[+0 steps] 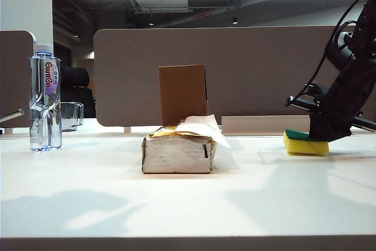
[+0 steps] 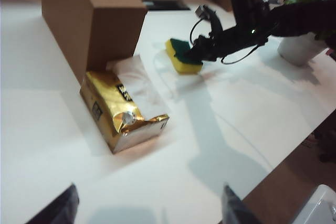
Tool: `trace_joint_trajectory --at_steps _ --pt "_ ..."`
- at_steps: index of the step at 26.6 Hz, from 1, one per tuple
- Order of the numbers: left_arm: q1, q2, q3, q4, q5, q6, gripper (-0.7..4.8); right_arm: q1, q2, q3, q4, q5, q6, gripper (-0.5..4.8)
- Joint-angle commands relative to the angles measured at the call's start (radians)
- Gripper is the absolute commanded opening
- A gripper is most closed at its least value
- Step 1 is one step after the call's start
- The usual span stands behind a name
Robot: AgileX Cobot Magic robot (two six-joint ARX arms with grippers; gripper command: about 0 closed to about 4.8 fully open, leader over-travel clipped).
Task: Move the sponge from right to left to wipe the table, avoiding obstacles on the table, and finally reaching the bottle of mineral water.
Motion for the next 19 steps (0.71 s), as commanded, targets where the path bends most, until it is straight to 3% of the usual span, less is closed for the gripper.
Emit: trace_joint_trajectory --at_steps 1,7,19 --pt "-0.001 -0.001 0.023 0.011 0.01 0.004 3.49 -0.002 0.009 -0.006 -0.08 -0.016 0.002 -0.09" --pt "-0.001 -0.001 0.057 0.01 0.014 0.003 3.49 -0.002 -0.01 -0.008 -0.193 -0.019 0.003 -0.09" --pt "-0.001 -0.002 0.127 -0.006 0.03 0.003 3.49 -0.002 -0.152 -0.217 -0.117 -0.019 0.005 -0.09"
